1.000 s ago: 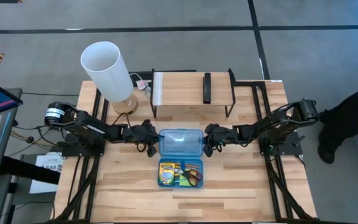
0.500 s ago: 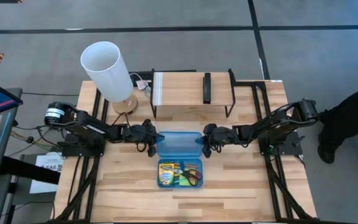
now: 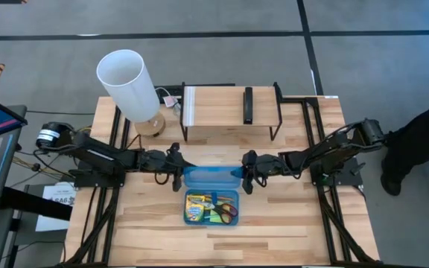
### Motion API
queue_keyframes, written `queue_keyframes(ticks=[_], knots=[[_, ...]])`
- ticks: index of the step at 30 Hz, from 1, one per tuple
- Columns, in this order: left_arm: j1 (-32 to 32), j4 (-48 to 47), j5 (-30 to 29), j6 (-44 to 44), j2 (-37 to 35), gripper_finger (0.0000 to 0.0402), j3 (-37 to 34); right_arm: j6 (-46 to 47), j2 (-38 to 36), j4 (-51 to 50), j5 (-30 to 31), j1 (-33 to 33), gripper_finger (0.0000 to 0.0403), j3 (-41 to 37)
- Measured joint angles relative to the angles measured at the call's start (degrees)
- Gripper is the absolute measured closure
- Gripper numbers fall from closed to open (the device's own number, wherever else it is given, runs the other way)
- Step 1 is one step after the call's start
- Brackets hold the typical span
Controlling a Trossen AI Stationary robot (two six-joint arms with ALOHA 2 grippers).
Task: Pack school essentials
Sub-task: Close the blue supply box
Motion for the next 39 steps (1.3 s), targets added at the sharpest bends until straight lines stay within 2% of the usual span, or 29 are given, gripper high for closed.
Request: queue_keyframes(ticks=[9, 16, 24, 32, 39], knots=[[-4.17, -3.37, -5.03, 1.26, -5.16, 0.0401, 0.19, -1.34, -4.92, 0.35, 0.83, 2.2, 0.0394, 0.11], [-5.94, -3.24, -3.79, -0.46, -5.14, 0.0401, 0.12, -0.71, -4.49, 3.21, 1.5, 5.22, 0.0394, 0.11], [-14.05, -1.99, -4.47, -5.01, -4.71, 0.0401, 0.1, 0.66, 4.2, 15.34, 1.61, 11.59, 0.0394, 0.66], [-21.95, -3.69, -8.88, -6.87, -2.15, 0.0401, 0.06, -0.24, 14.91, 16.25, 1.35, 13.62, 0.0394, 8.17], [-25.5, -0.26, -10.39, -11.71, 5.64, 0.0401, -0.03, -0.97, 22.24, 16.52, -2.43, 14.03, 0.0394, 13.85]])
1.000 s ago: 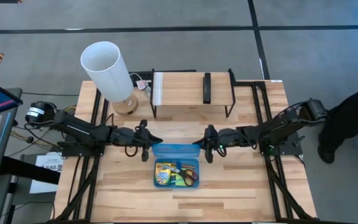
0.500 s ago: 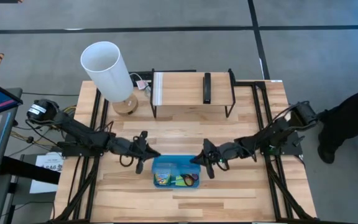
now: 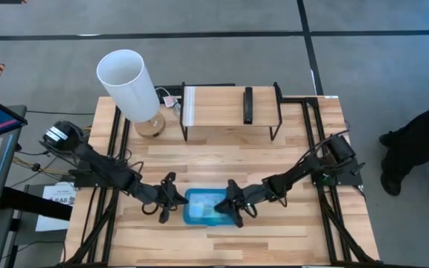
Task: Pack school essentials
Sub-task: Close the blue supply box
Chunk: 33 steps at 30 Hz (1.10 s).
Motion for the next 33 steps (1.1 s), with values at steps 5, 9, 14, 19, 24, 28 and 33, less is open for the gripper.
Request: queue_keyframes(ticks=[5, 9, 14, 19, 24, 28, 33], knots=[[-1.91, 7.62, 0.59, -1.86, 7.1, 0.0401, 0.05, 0.0, 1.91, 0.09, -0.22, 1.02, 0.0394, 1.13], [-2.68, 11.92, 0.41, -2.34, 11.08, 0.0401, 0.09, 0.17, 1.91, -1.44, -0.57, 1.93, 0.0394, 1.1], [-2.7, 12.86, -0.67, -3.43, 12.98, 0.0401, 0.37, 0.27, 1.83, -5.31, -0.53, 1.65, 0.0395, 1.21], [-2.68, 12.14, -1.88, -3.24, 12.96, 0.0401, 0.3, 1.66, 1.63, -10.54, -0.47, 0.15, 0.0394, 1.32], [-2.62, 12.82, -2.51, -1.65, 12.92, 0.0401, 0.17, 1.65, 1.65, -11.96, -0.81, -1.5, 0.0394, 1.25], [-2.59, 12.81, -2.6, -1.59, 12.92, 0.0401, 0.15, 1.37, 1.61, -14.32, -1.25, -2.19, 0.0394, 1.31], [-2.57, 12.87, -2.61, -1.39, 12.94, 0.0401, 0.15, 1.15, 1.37, -15.88, -1.71, -2.23, 0.0394, 1.36]])
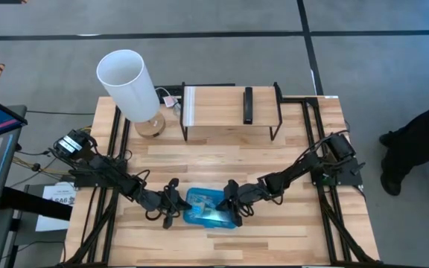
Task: Pack school essentials
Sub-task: Close the blue supply box
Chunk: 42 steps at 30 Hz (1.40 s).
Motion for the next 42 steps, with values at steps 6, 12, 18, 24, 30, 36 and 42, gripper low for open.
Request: queue_keyframes(ticks=[6, 12, 18, 24, 30, 36, 42], knots=[[0.02, -1.87, 0.11, 1.8, -3.51, 0.0401, -0.34, -4.1, -5.84, -1.67, 0.11, 0.05, 0.0394, -0.76], [0.0, -3.87, 0.15, 6.16, -12.03, 0.0401, -0.24, -7.29, -12.84, -3.31, 0.8, 0.52, 0.0394, -0.61], [-0.07, -7.8, 0.14, 10.22, -21.2, 0.0401, -0.21, -9.14, -12.24, -3.86, 1.64, 4.64, 0.0394, -0.53], [-0.04, -8.7, 0.11, 14.1, -25.5, 0.0401, -0.17, -7.09, -5.82, -2.38, 2.17, 8.25, 0.0394, -0.25], [0.02, -8.39, 0.11, 15.49, -25.79, 0.0401, -0.17, -5.21, -1.86, -0.84, 2.72, 7.79, 0.0394, -0.11], [0.02, -8.22, 0.11, 15.77, -25.79, 0.0401, -0.15, -5.34, -2.01, -1.01, 1.61, 5.79, 0.0394, -0.11], [0.02, -7.49, 0.11, 16.74, -25.79, 0.0401, -0.15, -5.69, -2.01, -1.44, 1.38, 4.86, 0.0394, -0.13]])
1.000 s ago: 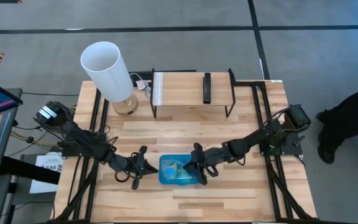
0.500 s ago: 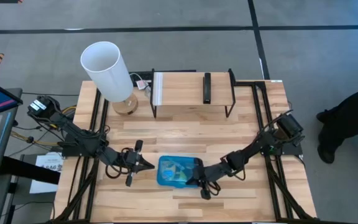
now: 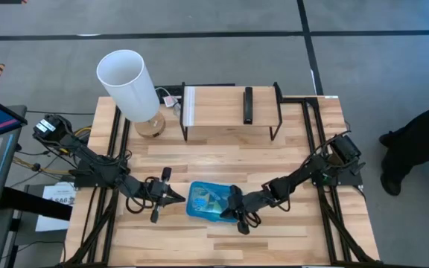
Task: Pack school essentials
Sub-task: Close the blue supply box, then return to Home Position
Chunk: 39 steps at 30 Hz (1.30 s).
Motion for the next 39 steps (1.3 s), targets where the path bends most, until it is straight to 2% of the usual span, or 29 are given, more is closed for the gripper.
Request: queue_keyframes(ticks=[5, 12, 17, 20, 28, 31, 34, 39], knots=[[0.02, 0.95, 0.14, 1.0, -1.74, 0.0401, 0.02, -1.47, -3.85, -2.32, -0.68, -0.4, 0.0394, -0.39], [0.59, 1.02, -1.26, 7.57, -8.79, 0.0401, 0.07, -10.76, -16.44, -3.85, -0.38, -1.93, 0.0395, -0.52], [4.39, 0.94, -1.37, 11.1, -14.02, 0.0401, 0.07, -17.87, -23.93, -6.1, 0.11, -3.6, 0.0395, -0.55], [8.71, 1.13, -0.52, 12.01, -15.61, 0.0401, 0.07, -21.1, -27.77, -5.29, 0.19, -4.72, 0.0395, -1.07], [24.79, 1.4, 9.31, 10.89, -15.69, 0.0401, 0.07, -22.64, -35.69, -5.11, 1.56, -8.85, 0.0395, -6.94], [30.86, 1.4, 15.13, 9.37, -17.65, 0.0401, 0.07, -22.74, -39.27, -5.15, 2.4, -9.8, 0.0395, -9.99], [35.42, -0.78, 20.83, 8.02, -22.22, 0.0401, 0.07, -22.8, -44.01, -3.72, 3.45, -10.15, 0.0395, -13.12], [38.52, -12.28, 21.91, 8.2, -34.07, 0.0401, 0.11, -24.23, -53.72, -3.1, 6.92, -9.65, 0.0395, -19.13]])
